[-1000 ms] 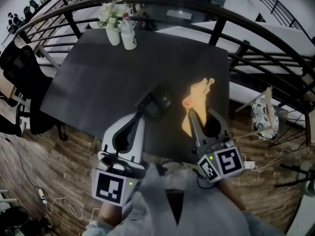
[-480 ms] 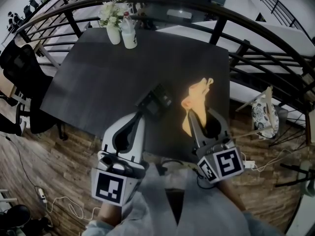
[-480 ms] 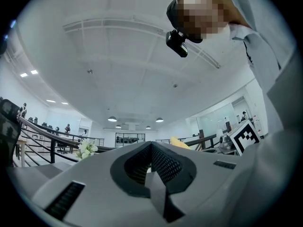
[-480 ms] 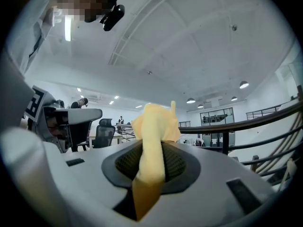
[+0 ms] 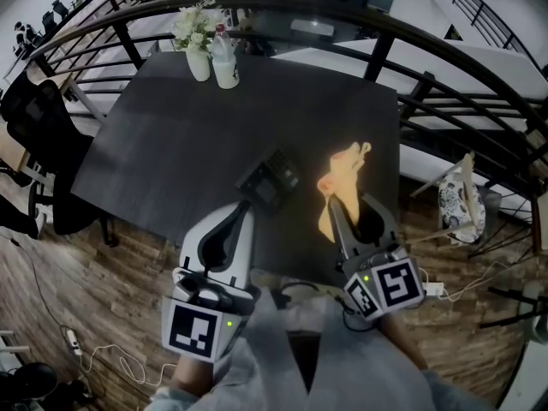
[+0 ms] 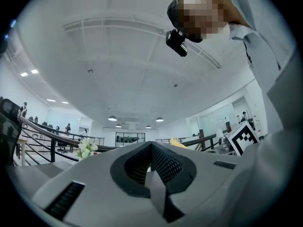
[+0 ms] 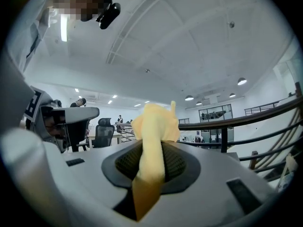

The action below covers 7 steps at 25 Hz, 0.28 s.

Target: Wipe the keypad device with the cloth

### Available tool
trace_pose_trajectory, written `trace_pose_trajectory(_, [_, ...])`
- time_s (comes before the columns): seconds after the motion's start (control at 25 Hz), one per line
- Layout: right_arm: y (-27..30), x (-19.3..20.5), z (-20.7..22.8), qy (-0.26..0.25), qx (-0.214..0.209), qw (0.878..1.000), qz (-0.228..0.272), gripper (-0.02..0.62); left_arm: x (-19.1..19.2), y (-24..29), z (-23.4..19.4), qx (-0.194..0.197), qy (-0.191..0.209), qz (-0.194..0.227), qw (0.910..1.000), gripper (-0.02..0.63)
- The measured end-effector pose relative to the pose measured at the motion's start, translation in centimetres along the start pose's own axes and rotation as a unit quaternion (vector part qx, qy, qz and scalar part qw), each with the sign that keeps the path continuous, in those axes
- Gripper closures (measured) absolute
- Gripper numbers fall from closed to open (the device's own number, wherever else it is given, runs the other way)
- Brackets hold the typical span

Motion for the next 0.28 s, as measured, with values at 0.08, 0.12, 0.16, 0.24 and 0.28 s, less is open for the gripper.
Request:
trace_pose_trajectory(0.08, [-0.01, 0.33, 0.18, 0.004, 0.002, 1.0, -0.002, 0.495, 0.16, -0.01, 0.21, 0.0, 0.0, -0.002, 1.0, 0.592])
trace_pose_trajectory(0.12, [-0.04, 0.55, 0.28, 0.005, 0.004, 1.0, -0.004, 0.495, 0.29, -0.06, 0.3, 0.0, 0.0, -0.004, 1.0, 0.592])
trace_pose_trajectory(0.16, [-0.05, 0.72, 0.37, 0.006, 0.006, 1.0, -0.006, 0.496, 0.4, -0.12, 0.35, 0.0, 0.0, -0.006, 1.0, 0.592])
trace_pose_trajectory(0.24, [-0.02, 0.88, 0.45, 0.006, 0.007, 1.0, -0.008, 0.495, 0.47, -0.23, 0.28, -0.002, 0.0, -0.007, 1.0, 0.592])
trace_pose_trajectory(0.28, [0.01, 0.91, 0.47, 0.006, 0.008, 1.0, -0.009, 0.495, 0.47, -0.29, 0.22, -0.004, 0.0, -0.008, 1.0, 0.592])
Point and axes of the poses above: the fingertips, and each gripper's own axes: y forward along the fingers, z to its right, x out of its underside, the point moved 1 cm from there along -y, backward along the fingers, and after that the axes turned 7 degrees about -z, right-handed, at the moved point
